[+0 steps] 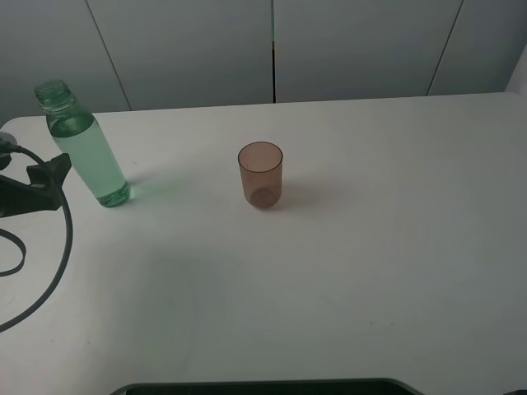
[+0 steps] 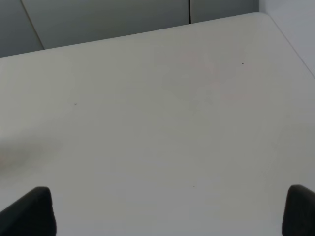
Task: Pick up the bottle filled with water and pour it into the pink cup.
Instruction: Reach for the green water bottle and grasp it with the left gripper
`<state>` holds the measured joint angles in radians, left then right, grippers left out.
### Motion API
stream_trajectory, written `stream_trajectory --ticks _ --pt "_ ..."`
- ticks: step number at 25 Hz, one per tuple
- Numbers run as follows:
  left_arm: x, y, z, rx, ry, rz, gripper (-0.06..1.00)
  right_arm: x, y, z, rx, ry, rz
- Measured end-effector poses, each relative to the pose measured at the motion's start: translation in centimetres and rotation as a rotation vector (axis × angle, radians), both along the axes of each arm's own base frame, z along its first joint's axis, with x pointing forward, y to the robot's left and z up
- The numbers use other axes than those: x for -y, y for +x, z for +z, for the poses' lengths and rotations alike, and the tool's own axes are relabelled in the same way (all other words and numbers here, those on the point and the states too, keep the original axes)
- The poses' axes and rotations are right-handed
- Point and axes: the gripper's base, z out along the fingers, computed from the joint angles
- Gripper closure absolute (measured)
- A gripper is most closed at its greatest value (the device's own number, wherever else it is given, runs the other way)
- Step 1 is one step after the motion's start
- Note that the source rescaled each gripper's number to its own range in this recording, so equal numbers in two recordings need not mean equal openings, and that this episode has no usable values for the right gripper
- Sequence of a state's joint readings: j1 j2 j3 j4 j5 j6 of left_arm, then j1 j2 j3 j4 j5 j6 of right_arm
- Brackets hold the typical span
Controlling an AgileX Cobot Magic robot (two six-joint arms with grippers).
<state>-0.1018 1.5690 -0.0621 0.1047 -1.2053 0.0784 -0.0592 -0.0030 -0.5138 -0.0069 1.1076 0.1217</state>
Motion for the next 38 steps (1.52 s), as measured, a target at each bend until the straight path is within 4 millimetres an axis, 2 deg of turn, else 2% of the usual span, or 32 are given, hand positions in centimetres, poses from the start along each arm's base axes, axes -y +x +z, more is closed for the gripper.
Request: stream_trajectory --ticks 8,16,29,38 --pt "0.5 2.9 1.3 0.072 0.002 -0.021 -0.06 0.0 0.0 0.0 0.0 0.0 0.0" --pt "0.7 4.8 1.8 0.087 0.007 -0.032 -0.06 0.0 0.0 0.0 0.0 0.0 0.0" --pt "1.7 7.9 -2.0 -0.011 -0.02 -0.097 -0.06 0.0 0.0 0.0 0.0 -0.002 0.001" --pt "2.3 9.6 -3.3 -0.022 -0.016 -0.145 -0.06 0.0 0.0 0.0 0.0 -0.006 0.003"
